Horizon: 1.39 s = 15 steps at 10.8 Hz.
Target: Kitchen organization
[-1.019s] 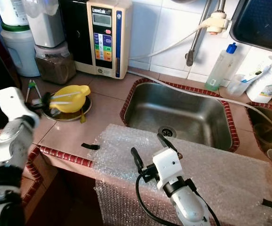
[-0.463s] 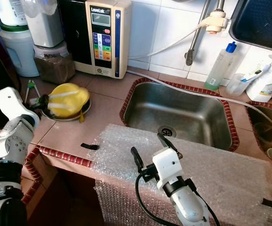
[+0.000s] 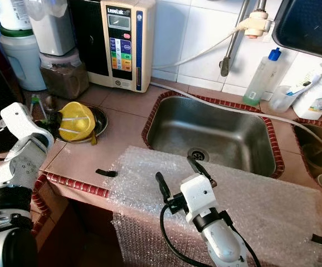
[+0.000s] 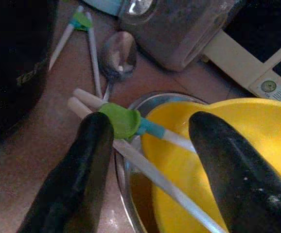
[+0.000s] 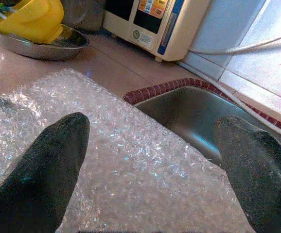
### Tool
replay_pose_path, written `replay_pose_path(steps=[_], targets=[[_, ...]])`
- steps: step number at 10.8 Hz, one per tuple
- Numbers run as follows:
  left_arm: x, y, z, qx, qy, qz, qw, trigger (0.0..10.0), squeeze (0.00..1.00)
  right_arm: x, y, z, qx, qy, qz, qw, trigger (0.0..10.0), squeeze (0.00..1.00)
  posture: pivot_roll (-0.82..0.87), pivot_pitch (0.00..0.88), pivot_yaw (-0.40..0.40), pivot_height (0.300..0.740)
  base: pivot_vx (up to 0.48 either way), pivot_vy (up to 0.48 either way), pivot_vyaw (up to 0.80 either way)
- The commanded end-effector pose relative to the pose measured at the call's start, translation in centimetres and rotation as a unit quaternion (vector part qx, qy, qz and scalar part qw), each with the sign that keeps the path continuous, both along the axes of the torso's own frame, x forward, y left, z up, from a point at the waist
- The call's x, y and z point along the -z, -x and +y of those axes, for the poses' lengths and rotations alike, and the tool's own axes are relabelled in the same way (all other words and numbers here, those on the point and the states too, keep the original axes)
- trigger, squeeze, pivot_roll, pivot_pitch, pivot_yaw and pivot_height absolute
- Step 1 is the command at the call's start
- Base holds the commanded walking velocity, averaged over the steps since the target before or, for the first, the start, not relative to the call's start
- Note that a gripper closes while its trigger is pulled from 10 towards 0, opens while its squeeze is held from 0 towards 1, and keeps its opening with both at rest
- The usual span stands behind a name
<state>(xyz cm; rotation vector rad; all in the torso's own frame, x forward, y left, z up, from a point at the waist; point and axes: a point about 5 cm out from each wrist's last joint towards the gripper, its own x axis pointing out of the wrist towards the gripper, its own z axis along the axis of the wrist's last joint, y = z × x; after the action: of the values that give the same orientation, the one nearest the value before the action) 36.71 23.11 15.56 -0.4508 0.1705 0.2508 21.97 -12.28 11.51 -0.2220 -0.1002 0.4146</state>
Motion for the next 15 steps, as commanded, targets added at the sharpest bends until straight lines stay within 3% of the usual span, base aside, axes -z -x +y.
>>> replay_pose_path(steps=[1,10,12,13,15], targets=[[-0.1,-0.3,-0.4,0.003,0.006,0.009,1.000,0.0,0.00,0.0,0.0,-0.2,0.003,0.004,-0.003,1.000,10.0,0.00,0.07,0.000,-0.031,0.740,0.000,0.000,0.00],[0.2,-0.2,-0.6,0.002,0.014,0.008,1.000,0.0,0.00,0.0,-0.3,0.5,-0.028,-0.021,0.016,0.999,10.0,0.00,0.09,0.000,-0.034,0.740,0.000,0.000,0.00],[0.0,-0.1,-0.8,-0.002,0.032,-0.012,0.999,0.0,0.00,0.1,-0.4,0.3,-0.043,-0.027,0.033,0.998,10.0,0.00,0.09,0.000,-0.036,0.740,0.000,0.000,0.00],[-1.0,-0.2,-1.1,0.006,0.054,-0.057,0.997,0.0,0.00,0.2,-0.3,0.3,-0.048,-0.024,0.036,0.998,10.0,0.00,0.09,0.000,-0.039,0.740,0.000,0.000,0.00],[-2.5,-0.1,-1.0,-0.002,0.041,-0.119,0.992,0.0,0.00,0.1,-0.4,0.2,-0.050,-0.022,0.035,0.998,10.0,0.00,0.09,0.000,-0.043,0.740,0.000,0.000,0.00]])
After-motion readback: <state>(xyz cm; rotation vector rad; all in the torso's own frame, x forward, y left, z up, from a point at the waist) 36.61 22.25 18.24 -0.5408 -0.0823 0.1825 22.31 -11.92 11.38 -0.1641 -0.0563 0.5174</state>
